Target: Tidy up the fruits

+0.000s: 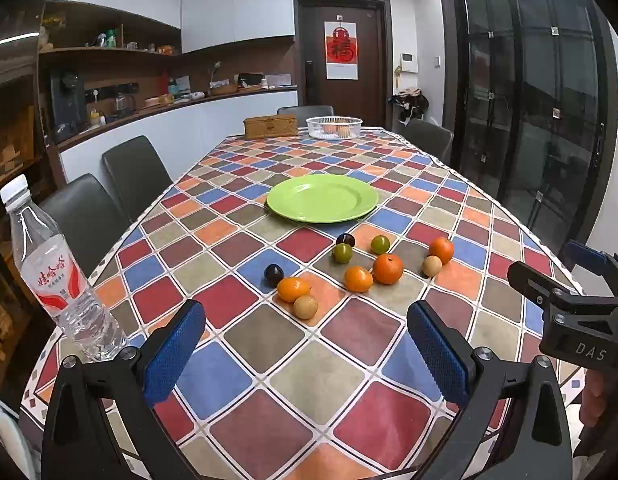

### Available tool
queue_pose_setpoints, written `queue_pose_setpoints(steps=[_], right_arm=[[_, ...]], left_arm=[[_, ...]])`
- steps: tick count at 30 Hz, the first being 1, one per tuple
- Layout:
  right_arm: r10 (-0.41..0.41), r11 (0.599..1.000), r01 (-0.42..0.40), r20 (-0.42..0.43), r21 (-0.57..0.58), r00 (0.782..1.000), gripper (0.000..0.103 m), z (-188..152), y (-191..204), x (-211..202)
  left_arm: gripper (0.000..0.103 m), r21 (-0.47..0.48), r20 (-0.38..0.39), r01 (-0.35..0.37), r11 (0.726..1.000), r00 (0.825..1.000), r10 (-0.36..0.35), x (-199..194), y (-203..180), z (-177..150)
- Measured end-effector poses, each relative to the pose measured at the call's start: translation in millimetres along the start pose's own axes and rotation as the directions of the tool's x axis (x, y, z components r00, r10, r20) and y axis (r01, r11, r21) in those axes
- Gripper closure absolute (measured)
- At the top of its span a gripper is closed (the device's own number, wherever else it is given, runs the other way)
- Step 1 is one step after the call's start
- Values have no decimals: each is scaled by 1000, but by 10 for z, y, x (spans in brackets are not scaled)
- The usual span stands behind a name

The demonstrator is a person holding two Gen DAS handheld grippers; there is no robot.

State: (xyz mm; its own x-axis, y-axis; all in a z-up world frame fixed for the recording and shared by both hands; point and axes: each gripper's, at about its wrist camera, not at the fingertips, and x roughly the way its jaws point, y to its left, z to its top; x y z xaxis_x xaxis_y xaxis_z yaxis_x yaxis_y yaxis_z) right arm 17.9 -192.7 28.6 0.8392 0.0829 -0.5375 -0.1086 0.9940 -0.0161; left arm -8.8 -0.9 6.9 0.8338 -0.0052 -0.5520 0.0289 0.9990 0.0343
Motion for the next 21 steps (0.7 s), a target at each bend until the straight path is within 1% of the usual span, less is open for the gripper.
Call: queue_pose_setpoints(steps=[21], right_arm=[[11, 1000, -11, 27, -13, 1000, 1, -14, 37, -36]], left_arm=[[0, 8, 48, -13, 1000, 999, 12, -108, 42, 33]])
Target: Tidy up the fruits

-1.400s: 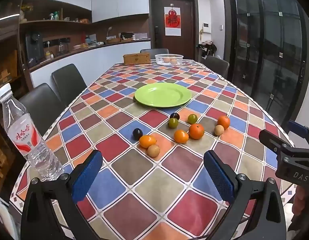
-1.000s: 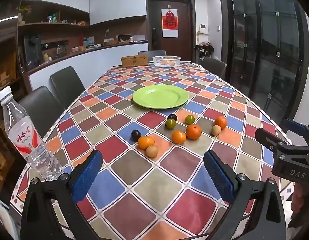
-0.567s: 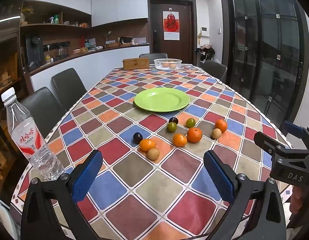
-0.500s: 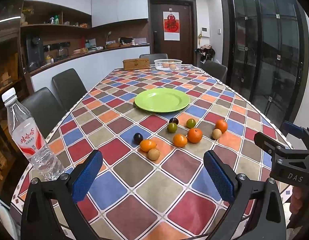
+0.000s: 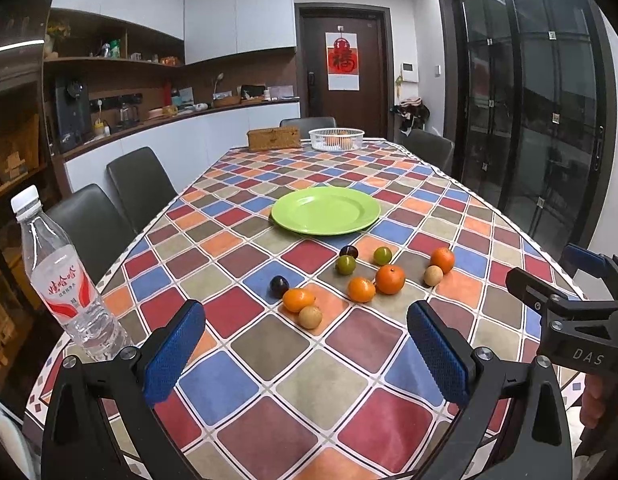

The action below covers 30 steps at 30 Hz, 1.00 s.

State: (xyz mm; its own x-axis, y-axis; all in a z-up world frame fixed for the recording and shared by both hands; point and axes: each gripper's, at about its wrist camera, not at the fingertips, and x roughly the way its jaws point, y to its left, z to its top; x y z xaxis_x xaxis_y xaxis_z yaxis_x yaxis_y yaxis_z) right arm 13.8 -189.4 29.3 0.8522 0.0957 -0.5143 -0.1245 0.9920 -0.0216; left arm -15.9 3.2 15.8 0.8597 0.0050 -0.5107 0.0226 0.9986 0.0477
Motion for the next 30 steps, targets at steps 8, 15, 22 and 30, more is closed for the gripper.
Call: queue_pose_setpoints(steps=[8, 15, 22, 30], right_arm=[[1, 1000, -1, 0, -1, 1000, 1, 2, 2, -4], [0, 1000, 0, 2, -1, 1000, 1, 6, 5, -8], [1, 1000, -1, 4, -1, 1000, 1, 9, 8, -12], [1, 1000, -1, 3, -2, 1000, 1, 5, 11, -12]], left_arm=[[0, 5, 13, -8, 1000, 1000, 8, -22, -11, 12], [0, 4, 15, -7, 1000, 1000, 7, -28, -6, 15], [0, 4, 17, -7, 1000, 1000, 7, -33, -6, 18], [0, 4, 17, -7, 1000, 1000, 7, -33, -5, 14]])
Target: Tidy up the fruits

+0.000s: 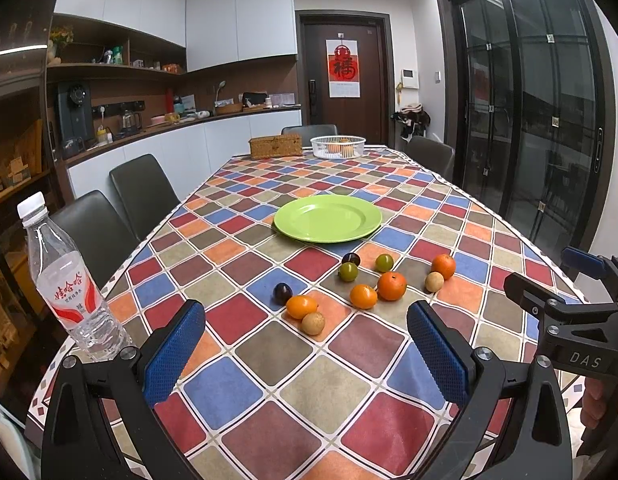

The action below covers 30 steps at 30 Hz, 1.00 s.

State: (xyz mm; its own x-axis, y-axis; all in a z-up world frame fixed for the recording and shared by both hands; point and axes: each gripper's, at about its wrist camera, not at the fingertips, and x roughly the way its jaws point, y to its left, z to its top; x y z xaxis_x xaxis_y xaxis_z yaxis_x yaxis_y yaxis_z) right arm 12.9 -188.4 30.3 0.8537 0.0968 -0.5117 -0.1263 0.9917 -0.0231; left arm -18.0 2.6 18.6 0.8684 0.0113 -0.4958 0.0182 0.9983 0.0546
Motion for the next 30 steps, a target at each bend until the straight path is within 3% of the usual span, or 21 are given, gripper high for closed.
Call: queue_pose_setpoints(steps=[23, 30], right_arm=[[38, 996, -41, -39, -79, 999, 1, -62, 180, 194], [65, 988, -72, -61, -133, 996, 2, -58, 326, 385]], left_arm=[[1, -11, -33, 6, 1000, 999, -6, 193, 104, -112], [10, -26, -55, 13, 1000, 998, -14, 387, 195, -179]])
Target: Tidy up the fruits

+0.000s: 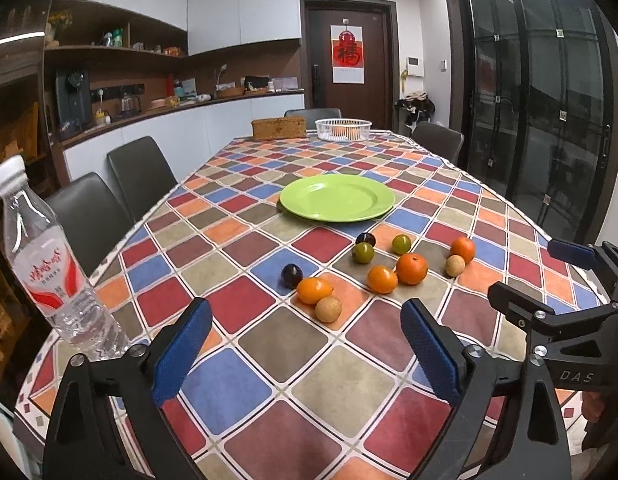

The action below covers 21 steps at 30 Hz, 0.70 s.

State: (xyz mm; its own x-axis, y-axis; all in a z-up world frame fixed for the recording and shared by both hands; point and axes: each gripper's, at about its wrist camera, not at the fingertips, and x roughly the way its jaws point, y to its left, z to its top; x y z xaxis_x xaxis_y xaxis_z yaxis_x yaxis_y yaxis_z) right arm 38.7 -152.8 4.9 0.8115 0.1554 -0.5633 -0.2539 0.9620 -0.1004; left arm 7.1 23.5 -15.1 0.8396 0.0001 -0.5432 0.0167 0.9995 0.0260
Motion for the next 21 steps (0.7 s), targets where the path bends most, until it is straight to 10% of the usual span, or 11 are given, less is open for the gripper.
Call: queue_pose_setpoints(steps=[21], right_arm=[[150, 955, -173, -111, -242, 982, 34, 150, 419, 736]], left_arm=[[43, 108, -81, 104, 989, 992, -95, 584, -25, -44]])
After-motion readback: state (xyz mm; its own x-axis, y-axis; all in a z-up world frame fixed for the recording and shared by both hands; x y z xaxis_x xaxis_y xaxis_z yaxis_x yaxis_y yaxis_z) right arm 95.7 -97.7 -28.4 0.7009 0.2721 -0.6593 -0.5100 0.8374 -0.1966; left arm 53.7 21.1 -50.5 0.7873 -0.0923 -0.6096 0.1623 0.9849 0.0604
